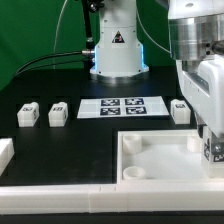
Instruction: Assemble one leg
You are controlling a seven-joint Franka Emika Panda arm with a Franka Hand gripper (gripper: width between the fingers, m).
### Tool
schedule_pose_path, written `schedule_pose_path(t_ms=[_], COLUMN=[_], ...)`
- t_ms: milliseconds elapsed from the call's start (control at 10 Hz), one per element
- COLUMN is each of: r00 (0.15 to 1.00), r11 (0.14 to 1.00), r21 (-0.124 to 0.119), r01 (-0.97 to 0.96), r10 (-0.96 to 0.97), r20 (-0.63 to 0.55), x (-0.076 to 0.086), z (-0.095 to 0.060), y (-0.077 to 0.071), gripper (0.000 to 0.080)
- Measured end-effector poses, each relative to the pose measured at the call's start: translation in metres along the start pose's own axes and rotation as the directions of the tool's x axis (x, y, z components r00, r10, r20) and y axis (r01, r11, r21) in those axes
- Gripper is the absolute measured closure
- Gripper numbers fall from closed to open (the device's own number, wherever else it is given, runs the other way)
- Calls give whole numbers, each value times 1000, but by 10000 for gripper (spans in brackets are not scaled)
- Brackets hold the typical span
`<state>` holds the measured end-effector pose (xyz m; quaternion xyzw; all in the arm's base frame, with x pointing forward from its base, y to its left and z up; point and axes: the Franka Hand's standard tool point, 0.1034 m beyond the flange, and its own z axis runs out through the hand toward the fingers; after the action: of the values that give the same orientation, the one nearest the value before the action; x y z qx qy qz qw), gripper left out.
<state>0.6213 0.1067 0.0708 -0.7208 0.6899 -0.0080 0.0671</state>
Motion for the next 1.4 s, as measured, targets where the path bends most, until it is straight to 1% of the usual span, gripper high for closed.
schedule_pose_path(t_ms=[100, 200, 400, 500, 600, 800, 900, 1000, 1200, 1300, 1400], r00=[1000, 999, 974, 931, 870, 700, 625, 570, 416, 273, 176], r11=[1000, 999, 974, 931, 870, 700, 625, 570, 416, 273, 176], r21=[0, -1, 0, -1, -1, -13, -20, -22, -31, -39, -43], r01=[23, 40, 229, 366, 493, 714, 781, 821, 909, 961, 983], r10=[-23, -40, -229, -366, -493, -714, -781, -822, -909, -962, -984], r20=[0, 0, 0, -2, -2, -12, -15, -14, -12, -9, -5], x=[0, -1, -1, -1, -1, -2, -3, -5, -7, -8, -7], z=[0, 0, 0, 0, 0, -1, -1, -1, 0, 0, 0], y=[0, 0, 0, 0, 0, -2, -2, -2, -1, 0, 0], gripper=[169, 169, 155, 151, 151, 151, 151, 151, 151, 151, 151])
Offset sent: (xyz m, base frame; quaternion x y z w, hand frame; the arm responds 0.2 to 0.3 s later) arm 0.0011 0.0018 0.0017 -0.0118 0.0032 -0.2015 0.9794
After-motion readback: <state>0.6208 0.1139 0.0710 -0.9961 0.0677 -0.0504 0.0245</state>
